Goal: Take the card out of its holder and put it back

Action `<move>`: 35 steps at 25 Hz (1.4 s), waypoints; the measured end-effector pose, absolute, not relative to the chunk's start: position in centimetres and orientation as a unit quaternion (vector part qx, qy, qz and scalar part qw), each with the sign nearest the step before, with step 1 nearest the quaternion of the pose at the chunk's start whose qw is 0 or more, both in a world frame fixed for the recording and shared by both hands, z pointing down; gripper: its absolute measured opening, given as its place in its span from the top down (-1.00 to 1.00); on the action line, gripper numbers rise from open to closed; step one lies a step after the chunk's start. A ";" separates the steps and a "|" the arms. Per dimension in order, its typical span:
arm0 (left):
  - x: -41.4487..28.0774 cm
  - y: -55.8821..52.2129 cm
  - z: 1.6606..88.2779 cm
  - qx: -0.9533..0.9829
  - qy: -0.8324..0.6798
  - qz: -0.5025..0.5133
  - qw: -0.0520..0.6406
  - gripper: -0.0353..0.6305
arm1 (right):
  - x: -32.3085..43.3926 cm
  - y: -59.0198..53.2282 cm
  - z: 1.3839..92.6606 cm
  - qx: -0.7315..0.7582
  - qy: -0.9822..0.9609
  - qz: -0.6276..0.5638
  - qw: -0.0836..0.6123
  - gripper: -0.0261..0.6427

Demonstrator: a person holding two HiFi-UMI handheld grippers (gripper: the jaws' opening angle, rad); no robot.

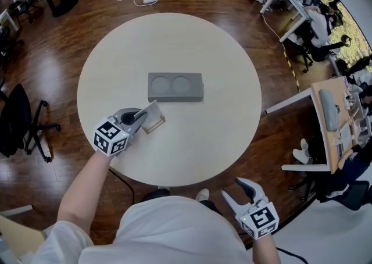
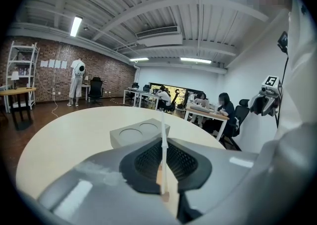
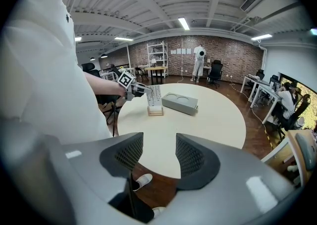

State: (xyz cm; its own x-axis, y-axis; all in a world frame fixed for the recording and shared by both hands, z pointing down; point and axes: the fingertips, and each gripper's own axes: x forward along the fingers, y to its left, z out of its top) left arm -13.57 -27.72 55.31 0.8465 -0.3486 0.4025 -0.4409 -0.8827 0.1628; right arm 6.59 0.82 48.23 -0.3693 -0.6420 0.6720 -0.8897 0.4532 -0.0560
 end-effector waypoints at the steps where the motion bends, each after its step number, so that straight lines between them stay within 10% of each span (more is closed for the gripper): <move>1: -13.6 -27.6 55.4 0.953 -0.205 0.187 0.123 0.85 | 6.5 0.9 48.3 0.477 -0.801 0.210 0.294 0.29; 25: -12.9 -27.5 60.6 0.944 -0.199 0.238 0.116 0.82 | 8.1 1.5 48.6 0.477 -0.795 0.224 0.300 0.29; 35: -13.0 -28.3 59.5 0.928 -0.252 0.246 0.118 0.49 | 10.3 -1.0 47.9 0.441 -0.819 0.209 0.301 0.29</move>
